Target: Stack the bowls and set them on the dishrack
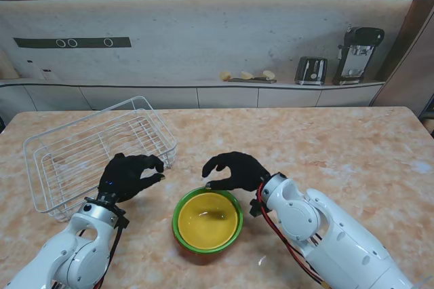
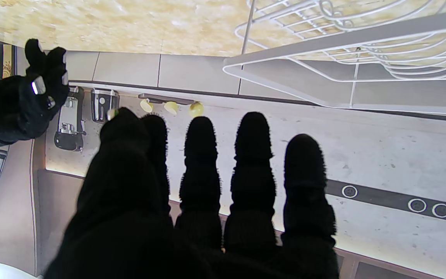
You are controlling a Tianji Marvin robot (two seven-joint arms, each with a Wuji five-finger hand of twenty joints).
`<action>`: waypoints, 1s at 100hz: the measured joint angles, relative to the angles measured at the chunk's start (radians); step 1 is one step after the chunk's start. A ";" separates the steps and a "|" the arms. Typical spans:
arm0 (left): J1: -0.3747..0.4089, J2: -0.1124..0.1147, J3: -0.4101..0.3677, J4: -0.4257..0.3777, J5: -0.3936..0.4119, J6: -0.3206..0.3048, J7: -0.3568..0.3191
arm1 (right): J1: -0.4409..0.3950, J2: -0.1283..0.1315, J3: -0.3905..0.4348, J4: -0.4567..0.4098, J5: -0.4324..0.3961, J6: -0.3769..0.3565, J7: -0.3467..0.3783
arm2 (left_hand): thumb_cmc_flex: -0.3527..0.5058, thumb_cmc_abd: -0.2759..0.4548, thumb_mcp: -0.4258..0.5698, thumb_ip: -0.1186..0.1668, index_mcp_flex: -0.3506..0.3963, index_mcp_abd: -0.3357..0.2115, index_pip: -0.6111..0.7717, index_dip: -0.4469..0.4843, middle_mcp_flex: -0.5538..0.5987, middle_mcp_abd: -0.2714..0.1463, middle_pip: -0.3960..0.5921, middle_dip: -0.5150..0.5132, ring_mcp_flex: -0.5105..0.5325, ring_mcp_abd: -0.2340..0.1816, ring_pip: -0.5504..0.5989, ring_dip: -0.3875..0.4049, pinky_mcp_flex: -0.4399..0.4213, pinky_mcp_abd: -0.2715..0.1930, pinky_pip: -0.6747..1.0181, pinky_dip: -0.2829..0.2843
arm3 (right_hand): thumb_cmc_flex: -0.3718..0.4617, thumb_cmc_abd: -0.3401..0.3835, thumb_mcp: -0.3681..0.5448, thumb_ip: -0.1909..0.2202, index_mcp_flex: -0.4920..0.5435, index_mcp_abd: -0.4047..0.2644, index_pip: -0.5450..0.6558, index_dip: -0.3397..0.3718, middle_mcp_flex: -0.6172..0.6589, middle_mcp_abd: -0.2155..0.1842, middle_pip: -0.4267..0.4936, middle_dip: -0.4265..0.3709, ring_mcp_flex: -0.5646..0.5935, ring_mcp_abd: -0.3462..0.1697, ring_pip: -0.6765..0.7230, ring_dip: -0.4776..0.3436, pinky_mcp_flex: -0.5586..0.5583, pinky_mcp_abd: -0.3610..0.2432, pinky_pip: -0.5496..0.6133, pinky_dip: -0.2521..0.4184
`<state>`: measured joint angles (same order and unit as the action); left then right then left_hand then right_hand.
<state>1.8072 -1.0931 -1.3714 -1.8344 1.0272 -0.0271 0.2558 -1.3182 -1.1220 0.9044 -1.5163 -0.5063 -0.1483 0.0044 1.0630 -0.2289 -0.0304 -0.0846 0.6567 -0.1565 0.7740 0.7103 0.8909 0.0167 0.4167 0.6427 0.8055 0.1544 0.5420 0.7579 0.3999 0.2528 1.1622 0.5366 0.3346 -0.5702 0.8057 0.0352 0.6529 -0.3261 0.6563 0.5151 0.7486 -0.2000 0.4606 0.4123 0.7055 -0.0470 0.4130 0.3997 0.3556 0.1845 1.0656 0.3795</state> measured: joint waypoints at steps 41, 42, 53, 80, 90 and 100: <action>-0.010 0.000 0.024 -0.001 -0.054 0.001 -0.026 | -0.108 -0.002 0.104 -0.091 -0.083 0.043 -0.073 | 0.000 0.000 0.000 0.000 -0.001 0.000 -0.061 -0.017 0.000 0.001 -0.028 -0.022 0.000 0.000 -0.051 -0.046 0.000 -0.004 -0.053 -0.022 | -0.035 0.025 -0.012 0.000 0.007 0.000 -0.010 0.016 0.000 0.000 -0.010 0.000 -0.004 0.001 -0.003 -0.001 0.011 0.000 -0.006 0.000; -0.011 0.000 0.026 -0.001 -0.056 0.001 -0.027 | -0.111 -0.002 0.107 -0.094 -0.085 0.045 -0.076 | 0.000 0.000 0.000 0.000 -0.001 0.000 -0.062 -0.017 0.000 0.001 -0.029 -0.025 0.000 0.000 -0.056 -0.048 0.000 -0.005 -0.055 -0.023 | -0.035 0.025 -0.012 0.000 0.012 0.000 -0.011 0.018 0.001 0.000 -0.010 0.000 -0.004 0.001 -0.003 -0.001 0.011 0.000 -0.006 0.000; -0.021 0.000 0.038 0.000 -0.069 0.000 -0.040 | -0.147 -0.002 0.140 -0.117 -0.120 0.063 -0.105 | 0.000 0.000 0.000 0.000 -0.015 0.002 -0.105 -0.039 -0.004 0.001 -0.056 -0.051 -0.011 0.000 -0.099 -0.082 0.005 -0.010 -0.081 -0.039 | -0.035 0.025 -0.021 0.000 0.015 0.000 -0.011 0.025 0.001 0.000 -0.012 0.000 -0.004 0.001 -0.003 -0.001 0.015 0.000 -0.006 0.000; -0.055 0.000 0.076 0.012 -0.120 -0.003 -0.068 | -0.234 0.000 0.210 -0.179 -0.199 0.107 -0.147 | -0.011 0.000 0.000 0.000 -0.044 0.043 -0.193 -0.083 -0.032 0.016 -0.104 -0.111 -0.035 -0.009 -0.163 -0.154 0.009 -0.030 -0.133 -0.066 | -0.036 0.036 -0.025 -0.012 0.028 -0.001 -0.021 0.025 0.003 0.000 -0.024 0.000 0.007 0.001 -0.002 -0.001 0.027 -0.004 -0.006 0.007; -0.072 -0.002 0.092 0.023 -0.144 -0.003 -0.073 | -0.261 0.002 0.228 -0.200 -0.223 0.120 -0.153 | -0.013 0.000 0.000 0.000 -0.044 0.060 -0.220 -0.087 -0.046 0.023 -0.130 -0.125 -0.047 -0.009 -0.184 -0.175 0.009 -0.033 -0.158 -0.076 | -0.036 0.036 -0.025 -0.031 0.028 -0.001 -0.021 0.025 0.023 0.000 -0.035 0.000 0.017 0.001 -0.002 -0.001 0.030 -0.004 -0.006 0.007; -0.087 -0.003 0.107 0.031 -0.162 -0.003 -0.082 | -0.283 0.006 0.242 -0.219 -0.226 0.129 -0.152 | -0.039 0.023 0.001 0.000 -0.045 0.077 -0.263 -0.097 -0.083 0.024 -0.139 -0.157 -0.063 -0.010 -0.216 -0.208 0.002 -0.034 -0.188 -0.093 | -0.036 0.036 -0.025 -0.031 0.028 -0.002 -0.021 0.016 0.024 0.000 -0.035 0.000 0.017 0.001 -0.002 -0.001 0.032 -0.005 -0.006 0.007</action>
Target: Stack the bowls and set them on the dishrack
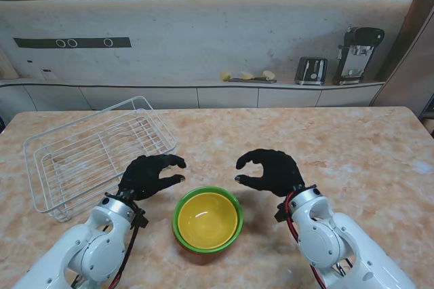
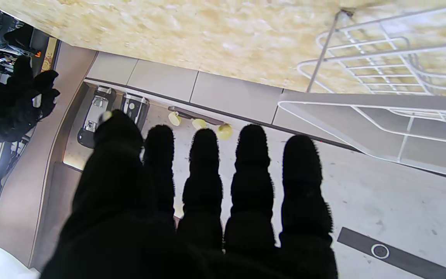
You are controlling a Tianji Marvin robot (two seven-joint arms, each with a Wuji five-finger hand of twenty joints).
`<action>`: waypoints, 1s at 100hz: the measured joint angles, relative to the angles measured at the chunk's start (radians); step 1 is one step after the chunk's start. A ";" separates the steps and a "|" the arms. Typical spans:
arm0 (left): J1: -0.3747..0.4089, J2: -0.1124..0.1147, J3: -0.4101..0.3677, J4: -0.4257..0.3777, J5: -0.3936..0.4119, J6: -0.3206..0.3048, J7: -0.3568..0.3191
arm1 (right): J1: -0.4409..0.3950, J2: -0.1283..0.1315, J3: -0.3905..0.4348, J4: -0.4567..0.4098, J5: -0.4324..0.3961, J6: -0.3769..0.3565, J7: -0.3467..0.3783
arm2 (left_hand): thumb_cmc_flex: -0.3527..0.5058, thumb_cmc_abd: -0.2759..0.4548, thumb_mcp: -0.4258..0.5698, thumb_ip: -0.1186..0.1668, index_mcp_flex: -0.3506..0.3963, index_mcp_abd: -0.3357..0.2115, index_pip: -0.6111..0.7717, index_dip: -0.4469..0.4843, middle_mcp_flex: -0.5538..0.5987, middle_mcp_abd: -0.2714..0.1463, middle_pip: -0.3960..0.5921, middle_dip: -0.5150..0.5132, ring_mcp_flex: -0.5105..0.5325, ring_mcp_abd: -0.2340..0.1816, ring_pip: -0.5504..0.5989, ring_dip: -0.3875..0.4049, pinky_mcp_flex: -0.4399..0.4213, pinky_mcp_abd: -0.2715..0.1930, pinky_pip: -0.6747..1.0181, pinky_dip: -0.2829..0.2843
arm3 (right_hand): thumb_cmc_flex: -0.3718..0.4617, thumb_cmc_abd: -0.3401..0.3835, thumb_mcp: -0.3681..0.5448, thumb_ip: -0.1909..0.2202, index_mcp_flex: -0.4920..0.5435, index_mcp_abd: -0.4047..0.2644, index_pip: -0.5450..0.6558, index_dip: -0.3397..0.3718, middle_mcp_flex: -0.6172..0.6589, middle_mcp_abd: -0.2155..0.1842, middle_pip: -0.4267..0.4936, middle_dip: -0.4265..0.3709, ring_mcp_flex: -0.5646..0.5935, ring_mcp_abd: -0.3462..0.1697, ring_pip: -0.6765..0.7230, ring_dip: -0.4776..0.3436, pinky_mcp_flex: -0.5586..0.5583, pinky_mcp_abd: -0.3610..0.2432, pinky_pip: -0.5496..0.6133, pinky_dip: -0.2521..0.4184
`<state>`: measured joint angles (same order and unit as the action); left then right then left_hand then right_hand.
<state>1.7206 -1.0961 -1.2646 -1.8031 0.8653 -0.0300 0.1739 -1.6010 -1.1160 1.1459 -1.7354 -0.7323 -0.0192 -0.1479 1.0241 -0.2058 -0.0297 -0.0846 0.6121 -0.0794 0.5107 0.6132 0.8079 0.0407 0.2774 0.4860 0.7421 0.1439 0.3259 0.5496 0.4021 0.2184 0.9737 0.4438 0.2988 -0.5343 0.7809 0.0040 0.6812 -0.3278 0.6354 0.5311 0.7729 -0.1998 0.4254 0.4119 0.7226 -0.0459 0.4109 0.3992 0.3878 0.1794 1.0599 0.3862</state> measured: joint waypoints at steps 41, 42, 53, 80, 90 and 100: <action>-0.080 0.000 0.096 0.032 -0.142 -0.006 -0.110 | -0.095 -0.001 0.089 -0.066 -0.086 0.065 -0.075 | -0.062 0.025 0.003 0.006 -0.010 0.091 -0.128 -0.108 -0.077 0.038 -0.064 -0.086 -0.088 -0.001 -0.072 -0.111 -0.046 0.021 -0.138 -0.056 | 0.000 0.000 0.000 -0.009 0.012 -0.007 0.017 -0.023 0.000 -0.001 -0.001 0.000 0.000 0.000 -0.001 0.000 0.001 -0.005 0.000 0.000; -0.083 0.001 0.100 0.034 -0.143 -0.005 -0.113 | -0.097 -0.001 0.091 -0.066 -0.086 0.066 -0.076 | -0.071 0.025 0.003 0.006 -0.010 0.094 -0.131 -0.116 -0.077 0.038 -0.066 -0.087 -0.088 -0.001 -0.076 -0.113 -0.047 0.029 -0.139 -0.057 | 0.000 0.000 0.000 -0.009 0.012 -0.007 0.018 -0.023 0.000 -0.001 -0.001 0.000 0.000 0.000 -0.001 0.000 0.001 -0.005 0.000 0.000; -0.126 0.004 0.148 0.061 -0.162 0.000 -0.142 | -0.109 -0.003 0.110 -0.069 -0.081 0.074 -0.081 | -0.090 0.025 0.003 0.007 -0.011 0.111 -0.149 -0.130 -0.118 0.054 -0.082 -0.111 -0.130 0.003 -0.098 -0.142 -0.086 0.093 -0.167 -0.060 | 0.000 0.000 0.000 -0.009 0.021 -0.008 0.023 -0.024 0.000 -0.001 -0.001 0.000 0.000 0.000 -0.001 0.000 0.001 -0.005 0.000 0.000; -0.201 0.007 0.214 0.098 -0.177 0.061 -0.211 | -0.116 -0.003 0.118 -0.069 -0.083 0.079 -0.103 | -0.118 0.024 0.003 0.007 -0.055 0.147 -0.199 -0.155 -0.191 0.098 -0.119 -0.147 -0.217 0.038 -0.118 -0.172 -0.128 0.111 -0.184 -0.065 | 0.001 -0.001 0.000 -0.010 0.023 -0.008 0.023 -0.027 0.000 -0.001 -0.001 0.000 0.000 0.000 -0.011 0.000 -0.006 -0.005 0.000 0.000; -0.216 0.008 0.224 0.103 -0.177 0.087 -0.235 | -0.116 -0.003 0.117 -0.068 -0.083 0.079 -0.105 | -0.118 0.022 0.003 0.007 -0.062 0.152 -0.215 -0.167 -0.191 0.107 -0.119 -0.148 -0.229 0.044 -0.117 -0.172 -0.135 0.111 -0.186 -0.065 | 0.001 -0.001 0.000 -0.015 0.024 -0.008 0.023 -0.035 0.000 -0.001 -0.001 0.000 0.000 0.000 -0.012 0.000 -0.009 -0.005 0.000 0.000; -0.232 0.009 0.234 0.115 -0.198 0.098 -0.249 | -0.115 -0.004 0.116 -0.067 -0.082 0.079 -0.105 | -0.142 -0.002 0.003 0.007 -0.073 0.170 -0.232 -0.177 -0.205 0.112 -0.123 -0.149 -0.242 0.050 -0.116 -0.182 -0.136 0.111 -0.191 -0.065 | 0.001 -0.001 0.000 -0.015 0.024 -0.008 0.023 -0.035 0.000 -0.001 -0.001 0.000 0.000 0.000 -0.012 0.000 -0.010 -0.005 0.000 0.000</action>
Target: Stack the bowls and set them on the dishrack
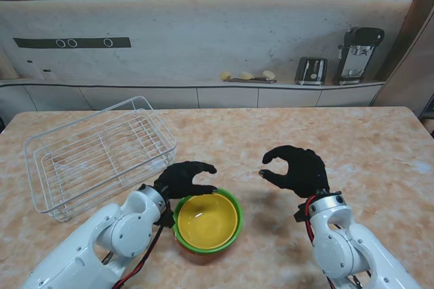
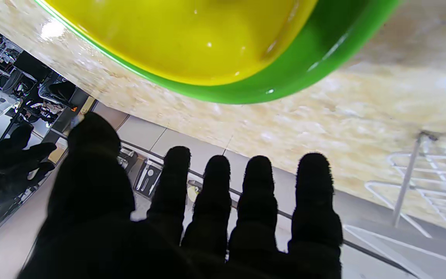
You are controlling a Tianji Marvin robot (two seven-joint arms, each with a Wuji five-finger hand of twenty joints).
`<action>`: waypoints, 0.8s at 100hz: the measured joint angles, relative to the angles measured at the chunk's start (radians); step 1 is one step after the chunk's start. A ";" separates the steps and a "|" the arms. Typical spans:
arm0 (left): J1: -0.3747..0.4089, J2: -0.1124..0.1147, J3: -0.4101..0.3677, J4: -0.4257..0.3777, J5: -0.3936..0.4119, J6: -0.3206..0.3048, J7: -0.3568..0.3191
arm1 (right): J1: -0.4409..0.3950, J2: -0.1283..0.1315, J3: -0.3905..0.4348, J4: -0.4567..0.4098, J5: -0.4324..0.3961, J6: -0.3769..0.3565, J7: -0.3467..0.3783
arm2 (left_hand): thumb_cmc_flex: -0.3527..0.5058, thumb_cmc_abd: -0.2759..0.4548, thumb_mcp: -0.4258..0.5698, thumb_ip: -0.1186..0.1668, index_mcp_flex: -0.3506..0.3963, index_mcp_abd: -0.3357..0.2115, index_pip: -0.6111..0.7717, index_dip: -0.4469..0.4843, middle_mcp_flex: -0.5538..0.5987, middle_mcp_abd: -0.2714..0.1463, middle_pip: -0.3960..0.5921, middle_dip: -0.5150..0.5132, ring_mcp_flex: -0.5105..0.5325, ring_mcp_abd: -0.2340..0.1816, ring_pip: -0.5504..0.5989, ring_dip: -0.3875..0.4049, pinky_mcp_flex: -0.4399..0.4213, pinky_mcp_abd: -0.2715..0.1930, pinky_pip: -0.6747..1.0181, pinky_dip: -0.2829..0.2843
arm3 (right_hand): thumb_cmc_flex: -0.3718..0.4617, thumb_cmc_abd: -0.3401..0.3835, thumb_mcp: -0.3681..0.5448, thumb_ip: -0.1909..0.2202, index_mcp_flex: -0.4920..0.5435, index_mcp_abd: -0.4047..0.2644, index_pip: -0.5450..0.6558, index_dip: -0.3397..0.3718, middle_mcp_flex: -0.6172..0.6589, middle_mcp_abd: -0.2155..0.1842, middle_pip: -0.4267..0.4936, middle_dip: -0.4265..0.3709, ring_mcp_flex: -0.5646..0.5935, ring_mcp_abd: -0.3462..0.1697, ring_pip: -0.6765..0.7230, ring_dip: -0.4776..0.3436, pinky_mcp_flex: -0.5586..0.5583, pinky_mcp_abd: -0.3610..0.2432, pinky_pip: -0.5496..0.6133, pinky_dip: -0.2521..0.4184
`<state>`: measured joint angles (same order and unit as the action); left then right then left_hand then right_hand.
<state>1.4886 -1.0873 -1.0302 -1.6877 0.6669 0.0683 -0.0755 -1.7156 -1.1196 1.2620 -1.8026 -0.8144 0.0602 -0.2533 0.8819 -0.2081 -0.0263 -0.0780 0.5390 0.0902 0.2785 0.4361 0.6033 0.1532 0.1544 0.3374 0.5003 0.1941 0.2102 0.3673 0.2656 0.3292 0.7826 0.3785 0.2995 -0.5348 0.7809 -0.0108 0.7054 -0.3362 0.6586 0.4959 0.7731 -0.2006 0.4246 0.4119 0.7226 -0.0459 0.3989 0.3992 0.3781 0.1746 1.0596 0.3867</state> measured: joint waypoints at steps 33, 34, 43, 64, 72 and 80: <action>-0.057 0.007 0.047 0.043 -0.059 0.029 -0.090 | 0.002 -0.001 -0.002 0.003 0.004 -0.001 -0.005 | -0.042 -0.034 0.001 0.000 -0.053 0.037 -0.057 -0.029 -0.063 0.021 -0.014 -0.026 -0.038 0.051 0.011 -0.005 -0.009 0.024 0.005 0.008 | 0.000 0.000 0.000 0.000 0.000 0.000 0.012 -0.001 0.000 0.000 0.000 0.000 0.000 0.000 -0.004 0.000 -0.010 0.000 -0.005 0.000; -0.058 0.007 0.048 0.044 -0.058 0.029 -0.093 | 0.002 -0.001 -0.002 0.003 0.004 -0.001 -0.005 | -0.046 -0.035 0.001 0.005 -0.053 0.040 -0.062 -0.033 -0.064 0.021 -0.031 -0.029 -0.038 0.052 0.011 -0.005 -0.009 0.025 0.005 0.009 | 0.000 0.000 0.000 0.000 0.000 0.000 0.012 -0.001 0.000 0.000 0.000 0.000 0.000 0.000 -0.004 0.000 -0.010 0.000 -0.005 0.000; -0.066 0.014 0.056 0.046 -0.054 0.031 -0.121 | 0.003 -0.001 -0.003 0.003 0.006 -0.001 -0.005 | -0.055 -0.057 0.002 0.010 -0.053 0.055 -0.069 -0.034 -0.063 0.024 -0.022 -0.033 -0.039 0.081 0.013 -0.007 -0.009 0.035 0.018 0.016 | 0.000 0.000 0.000 0.000 0.000 0.000 0.013 -0.001 0.000 0.000 0.000 0.000 0.000 0.000 -0.004 0.000 -0.011 0.000 -0.005 0.000; -0.076 0.020 0.064 0.056 -0.060 0.036 -0.145 | 0.004 -0.002 -0.004 0.005 0.008 -0.001 -0.006 | -0.077 -0.081 0.002 0.011 -0.077 0.077 -0.098 -0.046 -0.088 0.042 -0.032 -0.034 -0.040 0.109 0.032 -0.007 0.020 0.038 0.048 0.031 | 0.000 0.000 0.000 0.000 0.010 0.000 0.019 -0.001 0.000 0.000 0.000 0.000 0.000 0.000 -0.006 0.000 -0.013 0.003 -0.005 0.000; -0.077 0.021 0.064 0.056 -0.064 0.037 -0.157 | 0.004 -0.002 -0.004 0.005 0.010 -0.001 -0.006 | -0.099 -0.081 0.011 0.011 -0.076 0.089 -0.102 -0.046 -0.088 0.047 -0.032 -0.034 -0.040 0.112 0.043 -0.007 0.030 0.038 0.057 0.034 | 0.000 0.000 0.000 0.000 0.010 0.000 0.019 -0.001 0.000 0.000 0.000 0.000 0.000 0.000 -0.010 0.000 -0.013 0.003 -0.005 0.000; -0.075 0.023 0.061 0.056 -0.065 0.036 -0.165 | 0.004 -0.002 -0.005 0.006 0.012 -0.002 -0.006 | -0.118 -0.081 0.012 0.011 -0.076 0.089 -0.102 -0.046 -0.088 0.048 -0.032 -0.034 -0.040 0.120 0.044 -0.007 0.032 0.040 0.061 0.034 | 0.000 0.000 0.000 0.000 0.010 0.000 0.019 -0.001 0.000 0.000 0.000 0.000 0.000 0.000 -0.011 0.000 -0.013 0.003 -0.005 0.000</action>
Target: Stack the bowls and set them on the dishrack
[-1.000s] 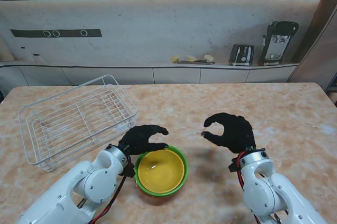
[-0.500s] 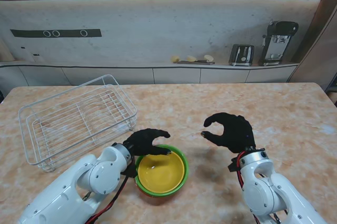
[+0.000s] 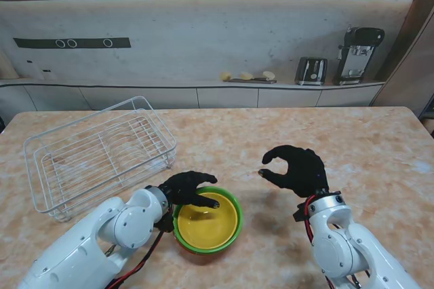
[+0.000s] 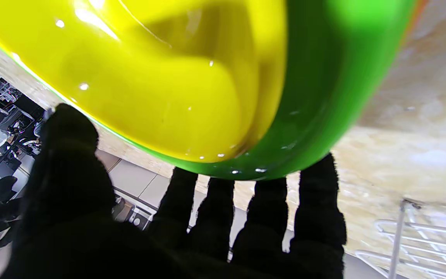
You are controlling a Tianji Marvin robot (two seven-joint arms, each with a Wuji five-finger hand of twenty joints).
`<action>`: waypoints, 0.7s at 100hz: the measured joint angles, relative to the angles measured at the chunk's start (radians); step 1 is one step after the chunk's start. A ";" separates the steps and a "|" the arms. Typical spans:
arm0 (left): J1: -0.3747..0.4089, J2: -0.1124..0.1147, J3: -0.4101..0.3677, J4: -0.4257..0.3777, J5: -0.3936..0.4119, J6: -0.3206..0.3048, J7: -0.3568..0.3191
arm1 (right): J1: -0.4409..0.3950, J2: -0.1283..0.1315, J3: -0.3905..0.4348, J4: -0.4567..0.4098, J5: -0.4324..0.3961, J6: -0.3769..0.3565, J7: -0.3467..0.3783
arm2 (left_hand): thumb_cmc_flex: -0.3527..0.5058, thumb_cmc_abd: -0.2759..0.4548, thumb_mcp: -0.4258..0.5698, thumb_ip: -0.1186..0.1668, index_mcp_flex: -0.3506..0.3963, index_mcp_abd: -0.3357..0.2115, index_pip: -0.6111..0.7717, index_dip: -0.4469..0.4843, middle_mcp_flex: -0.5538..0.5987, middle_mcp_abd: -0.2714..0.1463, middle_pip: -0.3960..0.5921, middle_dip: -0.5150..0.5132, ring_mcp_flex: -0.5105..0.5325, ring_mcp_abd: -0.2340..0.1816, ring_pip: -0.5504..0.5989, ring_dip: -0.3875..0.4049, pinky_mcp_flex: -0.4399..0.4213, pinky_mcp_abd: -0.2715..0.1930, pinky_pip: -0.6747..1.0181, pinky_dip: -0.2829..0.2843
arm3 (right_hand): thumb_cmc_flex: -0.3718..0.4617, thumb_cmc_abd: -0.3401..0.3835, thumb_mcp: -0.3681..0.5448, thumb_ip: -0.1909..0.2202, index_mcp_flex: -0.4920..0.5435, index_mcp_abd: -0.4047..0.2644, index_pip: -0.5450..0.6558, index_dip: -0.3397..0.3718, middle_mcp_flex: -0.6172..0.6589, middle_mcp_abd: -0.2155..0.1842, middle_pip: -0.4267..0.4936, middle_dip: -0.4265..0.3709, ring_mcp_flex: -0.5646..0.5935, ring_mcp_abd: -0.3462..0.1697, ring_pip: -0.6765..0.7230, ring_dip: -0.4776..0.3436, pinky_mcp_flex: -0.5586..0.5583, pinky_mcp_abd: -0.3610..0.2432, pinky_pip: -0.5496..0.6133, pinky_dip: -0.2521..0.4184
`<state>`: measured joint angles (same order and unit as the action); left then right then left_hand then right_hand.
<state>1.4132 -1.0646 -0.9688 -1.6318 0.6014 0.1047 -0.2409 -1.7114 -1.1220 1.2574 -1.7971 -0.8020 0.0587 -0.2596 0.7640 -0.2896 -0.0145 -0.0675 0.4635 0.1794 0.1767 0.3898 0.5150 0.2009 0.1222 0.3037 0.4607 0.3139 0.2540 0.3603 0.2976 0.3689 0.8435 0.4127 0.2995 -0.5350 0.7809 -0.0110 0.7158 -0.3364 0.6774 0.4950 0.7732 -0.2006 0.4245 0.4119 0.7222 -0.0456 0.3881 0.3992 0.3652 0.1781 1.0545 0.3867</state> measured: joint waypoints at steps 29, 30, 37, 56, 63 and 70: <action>0.009 0.007 -0.017 -0.007 -0.012 -0.019 -0.033 | 0.001 -0.001 -0.001 0.001 0.000 -0.001 -0.004 | -0.009 -0.033 0.007 0.000 0.000 0.006 -0.010 0.000 -0.016 0.012 -0.011 0.000 0.000 0.001 0.001 0.000 0.006 0.004 0.005 0.004 | 0.000 0.000 0.000 0.000 0.002 0.000 0.000 0.000 0.000 0.000 0.000 0.000 0.000 0.000 0.000 0.000 0.000 0.000 0.000 0.000; 0.008 0.008 -0.016 -0.007 -0.011 -0.020 -0.035 | 0.001 -0.001 -0.001 0.001 0.000 -0.001 -0.004 | -0.009 -0.033 0.013 0.000 -0.001 0.006 -0.010 0.000 -0.016 0.012 -0.011 0.000 0.000 0.001 0.001 0.000 0.007 0.004 0.005 0.004 | 0.000 0.000 0.000 0.000 0.003 0.000 0.001 0.000 0.000 0.000 0.000 0.000 0.000 0.000 0.000 0.000 0.000 0.000 0.000 0.000; 0.002 0.012 -0.007 -0.006 -0.001 -0.019 -0.043 | 0.001 -0.001 -0.001 0.002 0.000 -0.002 -0.005 | -0.009 -0.034 0.017 0.000 -0.013 0.017 -0.020 0.000 -0.025 0.013 -0.014 0.000 0.000 0.001 0.001 0.000 0.019 -0.001 0.008 0.005 | 0.000 0.000 0.000 0.000 0.004 0.000 0.002 0.000 0.000 0.000 0.000 0.000 0.000 0.000 0.000 0.000 0.000 0.000 0.000 0.000; -0.029 0.017 0.027 0.014 0.008 0.003 -0.060 | 0.001 -0.001 -0.001 0.002 0.000 -0.004 -0.006 | -0.083 -0.094 0.232 0.004 -0.013 0.021 -0.023 0.000 -0.022 0.024 -0.013 0.003 0.057 0.001 0.046 0.042 0.084 -0.042 0.087 0.012 | 0.000 0.000 0.000 0.000 0.004 0.000 0.008 0.000 0.000 0.000 0.000 0.002 0.000 0.000 0.000 0.000 0.000 0.001 -0.007 0.000; -0.036 0.017 0.034 0.020 0.005 0.012 -0.062 | 0.001 -0.001 -0.001 0.003 0.000 -0.005 -0.006 | -0.083 -0.104 0.269 0.004 -0.013 0.022 -0.023 0.000 -0.006 0.035 0.018 0.024 0.095 -0.006 0.073 0.064 0.120 -0.061 0.123 0.025 | 0.000 0.000 0.003 0.000 0.004 -0.001 0.009 -0.001 0.000 0.000 0.000 0.002 0.000 0.000 0.000 0.000 0.000 0.001 -0.007 0.000; -0.041 0.017 0.038 0.024 0.003 0.021 -0.067 | 0.001 -0.001 -0.001 0.003 0.000 -0.005 -0.006 | -0.094 -0.106 0.292 0.005 -0.012 0.022 -0.020 0.023 0.019 0.036 0.048 0.051 0.124 -0.014 0.097 0.087 0.147 -0.087 0.156 0.032 | 0.000 0.000 0.003 0.000 0.004 -0.001 0.010 -0.001 0.000 0.000 0.000 0.002 0.000 0.000 0.000 0.000 0.000 0.001 -0.007 0.000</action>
<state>1.3725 -1.0479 -0.9306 -1.6081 0.6049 0.1261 -0.3078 -1.7104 -1.1231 1.2562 -1.7942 -0.8019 0.0538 -0.2659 0.6695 -0.3955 0.2774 -0.0620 0.4513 0.2017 0.1569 0.4132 0.5336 0.2374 0.1704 0.3544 0.5848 0.2998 0.3511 0.4473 0.4449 0.2823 0.9991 0.4443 0.2995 -0.5350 0.7843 -0.0111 0.7198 -0.3372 0.6875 0.4944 0.7732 -0.2006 0.4245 0.4135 0.7221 -0.0454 0.3878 0.3992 0.3648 0.1791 1.0470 0.3871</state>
